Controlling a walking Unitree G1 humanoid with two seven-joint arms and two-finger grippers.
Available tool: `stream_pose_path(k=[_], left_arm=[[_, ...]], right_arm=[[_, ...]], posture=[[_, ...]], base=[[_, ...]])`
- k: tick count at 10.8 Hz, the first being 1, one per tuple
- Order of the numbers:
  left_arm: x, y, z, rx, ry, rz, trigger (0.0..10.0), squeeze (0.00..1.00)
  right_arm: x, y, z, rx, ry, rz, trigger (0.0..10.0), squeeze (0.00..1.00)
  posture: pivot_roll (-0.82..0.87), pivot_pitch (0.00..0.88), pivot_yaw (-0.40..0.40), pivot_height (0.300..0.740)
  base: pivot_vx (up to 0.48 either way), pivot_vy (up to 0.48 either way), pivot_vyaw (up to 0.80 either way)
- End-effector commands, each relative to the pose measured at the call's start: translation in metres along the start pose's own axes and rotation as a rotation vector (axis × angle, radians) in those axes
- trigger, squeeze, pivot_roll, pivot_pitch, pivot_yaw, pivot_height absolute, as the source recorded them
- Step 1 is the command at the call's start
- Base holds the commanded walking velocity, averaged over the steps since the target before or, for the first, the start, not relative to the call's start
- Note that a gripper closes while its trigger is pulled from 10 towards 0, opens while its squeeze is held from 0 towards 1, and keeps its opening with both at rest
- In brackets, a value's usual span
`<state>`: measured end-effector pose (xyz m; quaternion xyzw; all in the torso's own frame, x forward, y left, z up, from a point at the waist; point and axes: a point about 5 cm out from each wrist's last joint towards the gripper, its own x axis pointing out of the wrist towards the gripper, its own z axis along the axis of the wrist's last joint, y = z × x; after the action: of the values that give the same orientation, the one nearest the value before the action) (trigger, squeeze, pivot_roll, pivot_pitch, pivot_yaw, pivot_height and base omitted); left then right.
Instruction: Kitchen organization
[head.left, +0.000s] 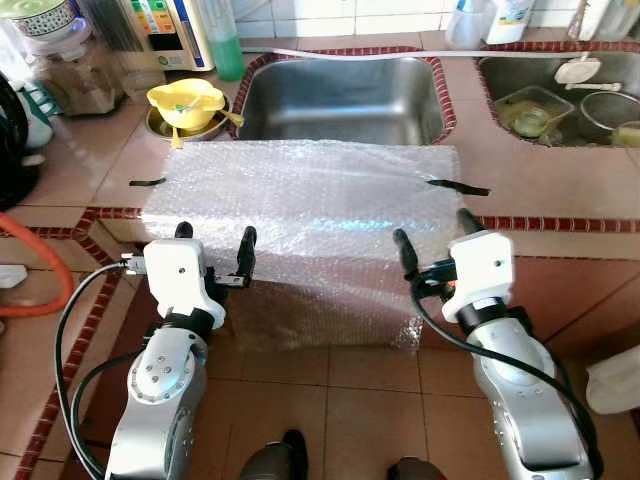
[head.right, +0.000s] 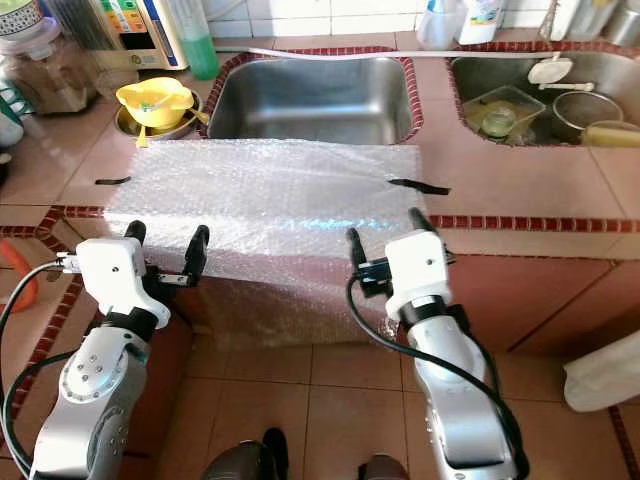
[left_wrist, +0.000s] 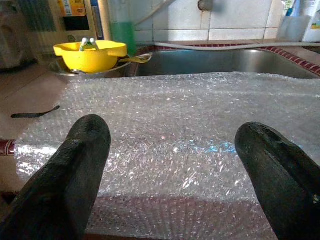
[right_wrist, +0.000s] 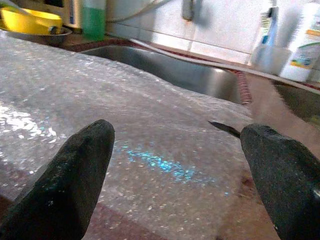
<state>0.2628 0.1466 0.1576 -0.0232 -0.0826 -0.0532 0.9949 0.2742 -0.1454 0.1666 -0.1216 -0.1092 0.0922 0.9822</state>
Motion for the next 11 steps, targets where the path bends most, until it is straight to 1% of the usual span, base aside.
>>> stream_pose_path(k=[1,4,7,11], left_arm=[[0.001,-0.001,0.008,0.011,-0.036,-0.025,10.0,0.0],[0.003,-0.004,0.015,-0.001,-0.062,-0.06,10.0,0.0],[0.004,-0.005,0.016,-0.009,-0.069,-0.067,10.0,0.0],[0.005,-0.004,0.019,-0.013,-0.081,-0.065,10.0,0.0]], right_arm=[[0.001,-0.005,0.009,-0.011,-0.04,-0.034,10.0,0.0],[0.0,-0.009,0.011,-0.018,-0.046,-0.076,10.0,0.0],[0.002,-0.009,0.015,-0.023,-0.062,-0.077,10.0,0.0],[0.006,-0.007,0.021,-0.025,-0.092,-0.068,10.0,0.0]], posture=[[-0.16,0.198,0.091,0.74],[-0.16,0.205,0.098,0.74],[-0.16,0.209,0.097,0.74],[-0.16,0.211,0.099,0.74]], base=[[0.0,0.0,0.0],[0.0,0.0,0.0],[0.0,0.0,0.0],[0.246,0.0,0.0]])
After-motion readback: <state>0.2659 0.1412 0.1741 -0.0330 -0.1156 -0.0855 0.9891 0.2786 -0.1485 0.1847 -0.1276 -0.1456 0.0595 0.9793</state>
